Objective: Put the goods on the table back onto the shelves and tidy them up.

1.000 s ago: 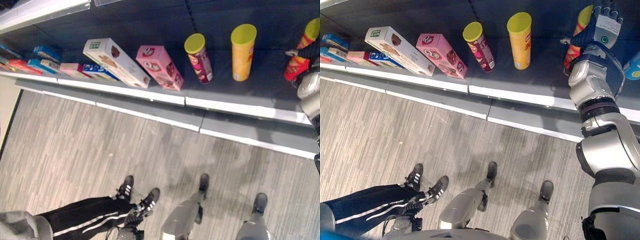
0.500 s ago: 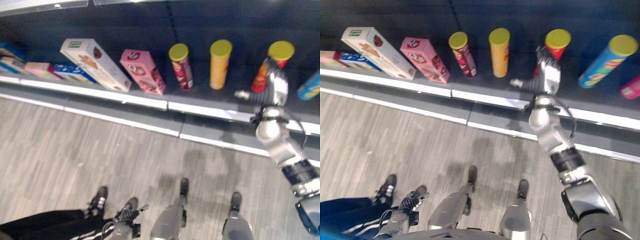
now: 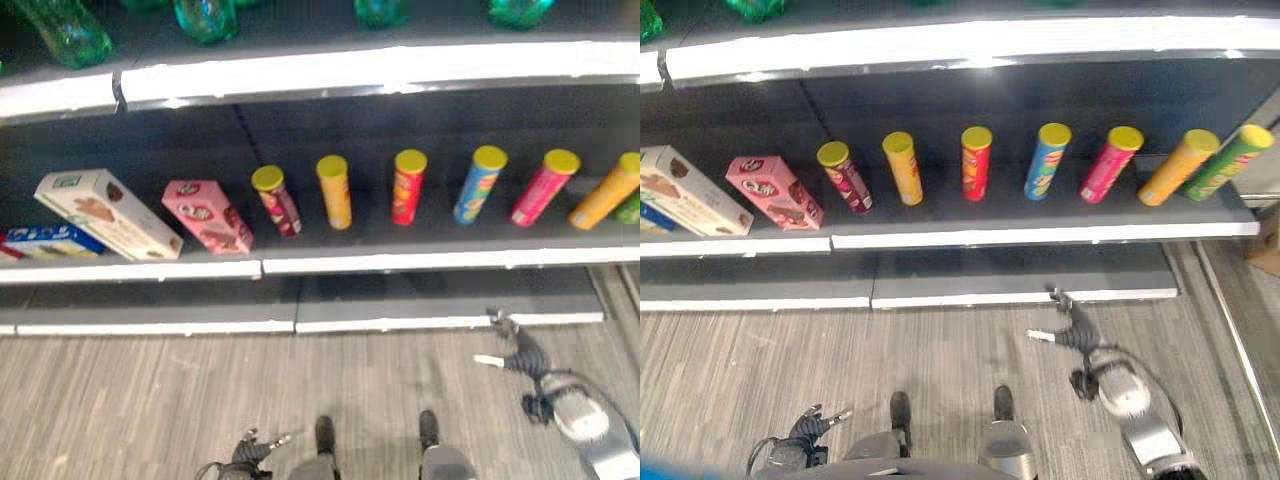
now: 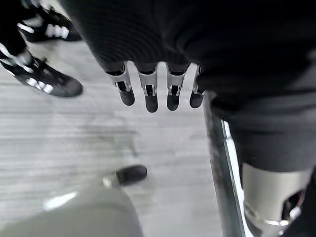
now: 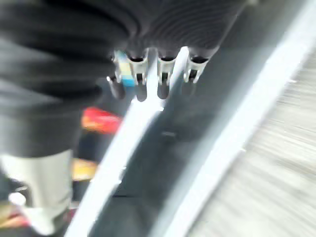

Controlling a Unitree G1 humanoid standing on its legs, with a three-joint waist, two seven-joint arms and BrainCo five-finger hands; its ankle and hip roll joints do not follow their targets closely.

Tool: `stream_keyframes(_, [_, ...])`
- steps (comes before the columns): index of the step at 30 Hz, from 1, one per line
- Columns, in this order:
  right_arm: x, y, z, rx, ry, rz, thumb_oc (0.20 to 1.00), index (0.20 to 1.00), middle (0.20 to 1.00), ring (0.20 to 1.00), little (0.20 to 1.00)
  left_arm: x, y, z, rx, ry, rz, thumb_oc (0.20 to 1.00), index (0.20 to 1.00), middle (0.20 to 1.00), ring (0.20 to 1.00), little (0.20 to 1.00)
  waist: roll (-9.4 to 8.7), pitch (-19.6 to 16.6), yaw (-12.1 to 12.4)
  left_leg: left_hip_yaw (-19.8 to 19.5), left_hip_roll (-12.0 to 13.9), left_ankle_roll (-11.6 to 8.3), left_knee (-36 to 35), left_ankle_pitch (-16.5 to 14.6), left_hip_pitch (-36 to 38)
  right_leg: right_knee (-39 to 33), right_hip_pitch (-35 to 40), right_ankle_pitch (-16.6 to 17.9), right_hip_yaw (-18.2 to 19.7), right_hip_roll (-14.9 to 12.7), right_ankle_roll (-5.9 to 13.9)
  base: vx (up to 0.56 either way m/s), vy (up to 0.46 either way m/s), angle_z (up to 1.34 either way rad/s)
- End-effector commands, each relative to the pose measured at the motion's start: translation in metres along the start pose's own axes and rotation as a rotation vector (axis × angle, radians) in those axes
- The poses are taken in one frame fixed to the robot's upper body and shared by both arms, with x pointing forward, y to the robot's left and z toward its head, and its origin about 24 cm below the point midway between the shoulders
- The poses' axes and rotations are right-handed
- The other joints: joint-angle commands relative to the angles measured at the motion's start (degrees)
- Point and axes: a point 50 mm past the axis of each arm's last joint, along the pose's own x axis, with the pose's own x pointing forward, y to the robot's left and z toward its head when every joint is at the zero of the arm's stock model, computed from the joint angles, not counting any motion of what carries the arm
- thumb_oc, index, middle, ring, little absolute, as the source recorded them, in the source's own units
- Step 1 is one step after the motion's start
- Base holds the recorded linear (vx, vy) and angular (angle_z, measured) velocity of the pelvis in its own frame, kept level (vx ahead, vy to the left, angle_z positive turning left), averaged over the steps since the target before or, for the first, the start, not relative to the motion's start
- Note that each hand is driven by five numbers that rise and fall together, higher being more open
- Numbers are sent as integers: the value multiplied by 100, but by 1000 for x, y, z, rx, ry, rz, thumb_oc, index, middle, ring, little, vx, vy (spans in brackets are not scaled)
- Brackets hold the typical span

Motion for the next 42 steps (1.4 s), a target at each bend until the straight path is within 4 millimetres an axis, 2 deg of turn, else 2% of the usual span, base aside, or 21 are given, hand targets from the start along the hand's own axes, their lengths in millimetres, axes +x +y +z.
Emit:
stream_keyframes(1, [16, 2, 10, 22, -21, 10, 1000, 1000, 1000, 1000, 1000, 3, 4, 6, 83, -14, -16, 1000, 1000, 1000, 1000, 1000, 3, -160, 171, 349, 284, -292, 180, -285, 85, 569, -287, -767, 76, 32, -18, -8, -62, -15])
stream_keyframes(3, [10, 10, -32, -26, 176, -1, 1000, 1000, 1000, 1000, 1000, 3, 3, 6, 113, -15, -26, 1000, 1000, 1000, 1000, 1000, -8, -229, 161, 320, 339, -296, 212, -277, 127, 562, -209, -794, 74, 100, -69, -19, -89, -10])
stream_keyframes(5, [8, 12, -46, -24, 244, -10, 1000, 1000, 1000, 1000, 1000, 3, 3, 6, 124, -16, -26, 1000, 1000, 1000, 1000, 1000, -15, -233, 152, 298, 352, -296, 225, -271, 138, 563, -182, -792, 62, 120, -84, -28, -77, -2])
stream_keyframes(6, [2, 18, -66, -8, 347, -19, 1000, 1000, 1000, 1000, 1000, 3, 3, 6, 133, -17, -27, 1000, 1000, 1000, 1000, 1000, -12, -263, 158, 273, 377, -297, 232, -264, 163, 540, -132, -798, 56, 154, -114, -27, -72, 6])
stream_keyframes(7, [-10, 41, -108, 191, 636, -162, 1000, 1000, 1000, 1000, 1000, 5, 58, -1, 151, 73, 121, 1000, 1000, 1000, 1000, 1000, -592, -290, 429, 323, -349, 378, 211, -829, 499, 588, -263, -393, -57, -167, 116, -27, -72, 4])
stream_keyframes(9, [-10, 40, -108, 192, 630, -170, 1000, 1000, 1000, 1000, 1000, 2, 55, -15, 140, 115, 109, 1000, 1000, 1000, 1000, 1000, -606, -350, 455, 299, -306, 332, 191, -801, 510, 435, -143, -397, -132, -144, 101, 19, -52, 1])
stream_keyframes(14, [-13, 40, -109, 197, 626, -178, 1000, 1000, 1000, 1000, 1000, 3, 48, -10, 115, 90, 97, 1000, 1000, 1000, 1000, 1000, -633, -339, 420, 254, -192, 210, 191, -716, 481, 264, -17, -382, -205, -89, 71, 6, -57, 14])
stream_keyframes(18, [-16, 38, -111, 203, 633, -189, 1000, 1000, 1000, 1000, 1000, 8, 41, 17, 113, -15, 73, 1000, 1000, 1000, 1000, 1000, -620, -286, 303, 50, -287, 277, 413, -853, 428, 296, -113, -374, 89, -37, 37, -40, 45, 7])
stream_keyframes(20, [-13, 36, -109, 204, 625, -196, 1000, 1000, 1000, 1000, 1000, 9, 40, 27, 104, -48, 73, 1000, 1000, 1000, 1000, 1000, -638, -206, 295, -223, -417, 285, 636, -923, 296, 346, -211, -360, 190, -31, 22, -100, 71, -21])
stream_keyframes(21, [-9, 30, -104, 203, 595, -213, 1000, 1000, 1000, 1000, 1000, 11, 34, 44, 103, -102, 54, 1000, 1000, 1000, 1000, 1000, -626, -83, 201, -589, -633, 333, 821, -1027, 78, 515, -448, -329, 389, 4, 28, -111, 231, -34])
stream_keyframes(24, [-6, 28, -100, 230, 578, -238, 1000, 1000, 1000, 1000, 1000, 12, 35, 55, 140, -136, 52, 1000, 1000, 1000, 1000, 1000, -602, -82, 53, -211, -596, 474, 606, -990, 213, 792, -783, -245, 626, 52, 145, -81, 173, -96])
stream_keyframes(25, [1, 27, -93, 234, 545, -241, 1000, 1000, 1000, 1000, 1000, 12, 40, 58, 188, -145, 59, 1000, 1000, 1000, 1000, 1000, -613, 30, 14, 228, -478, 533, 517, -1000, 326, 1197, -1081, -242, 582, 92, 225, -85, 105, -122])
stream_keyframes(26, [1, 27, -93, 235, 545, -241, 1000, 1000, 1000, 1000, 1000, 12, 40, 59, 188, -145, 60, 1000, 1000, 1000, 1000, 1000, -617, 14, 19, 235, -482, 533, 515, -990, 305, 1193, -1104, -231, 590, 90, 225, -86, 75, -147])
stream_keyframes(29, [0, 25, -90, 218, 518, -254, 1000, 1000, 1000, 1000, 1000, 11, 41, 61, 239, -155, 63, 1000, 1000, 1000, 1000, 1000, -558, 34, 23, 876, -264, 544, 489, -1066, 555, 1279, -947, -312, -222, -356, 144, -18, 3, -174])
stream_keyframes(31, [-1, 23, -92, 205, 525, -259, 1000, 1000, 1000, 1000, 1000, 11, 39, 63, 249, -164, 59, 1000, 1000, 1000, 1000, 1000, -549, 4, 38, 986, -234, 543, 481, -1083, 572, 1209, -903, -235, -256, -497, 146, -9, -83, -102])
stream_keyframes(32, [-4, 19, -94, 194, 532, -272, 1000, 1000, 1000, 1000, 1000, 11, 35, 64, 245, -171, 51, 1000, 1000, 1000, 1000, 1000, -515, -25, 58, 1141, -168, 509, 499, -1123, 615, 1084, -810, -79, -328, -782, 192, 10, -173, -89])
stream_keyframes(34, [-5, 17, -95, 196, 536, -281, 1000, 1000, 1000, 1000, 1000, 11, 33, 63, 240, -170, 46, 1000, 1000, 1000, 1000, 1000, -511, -64, 62, 1212, -147, 481, 484, -1129, 634, 971, -773, 33, -358, -909, 230, 26, -175, -56])
stream_keyframes(35, [-6, 16, -95, 207, 534, -294, 1000, 1000, 1000, 1000, 1000, 11, 32, 67, 222, -187, 44, 1000, 1000, 1000, 1000, 1000, -538, -129, 65, 1337, -73, 388, 517, -1122, 623, 767, -821, 305, -462, -1148, 333, 26, -160, -58])
stream_keyframes(37, [-8, 16, -96, 214, 538, -299, 1000, 1000, 1000, 1000, 1000, 11, 32, 67, 216, -187, 46, 1000, 1000, 1000, 1000, 1000, -519, -159, 64, 1337, -13, 325, 511, -1215, 700, 679, -792, 328, -482, -1185, 429, 119, -253, -38])
stream_keyframes(39, [-14, 12, -101, 223, 544, -318, 1000, 1000, 1000, 1000, 1000, 10, 36, 62, 200, -175, 56, 1000, 1000, 1000, 1000, 1000, -642, -252, 114, 1515, 95, 163, 630, -1244, 820, 411, -590, 352, -714, -1248, 538, 188, -407, -29])
stream_keyframes(42, [-18, 8, -103, 217, 542, -330, 1000, 1000, 1000, 1000, 1000, 10, 40, 58, 178, -159, 68, 1000, 1000, 1000, 1000, 1000, -665, -294, 111, 1584, 347, -13, 743, -1197, 872, 403, -492, 209, -730, -1072, 542, 84, -301, -34])
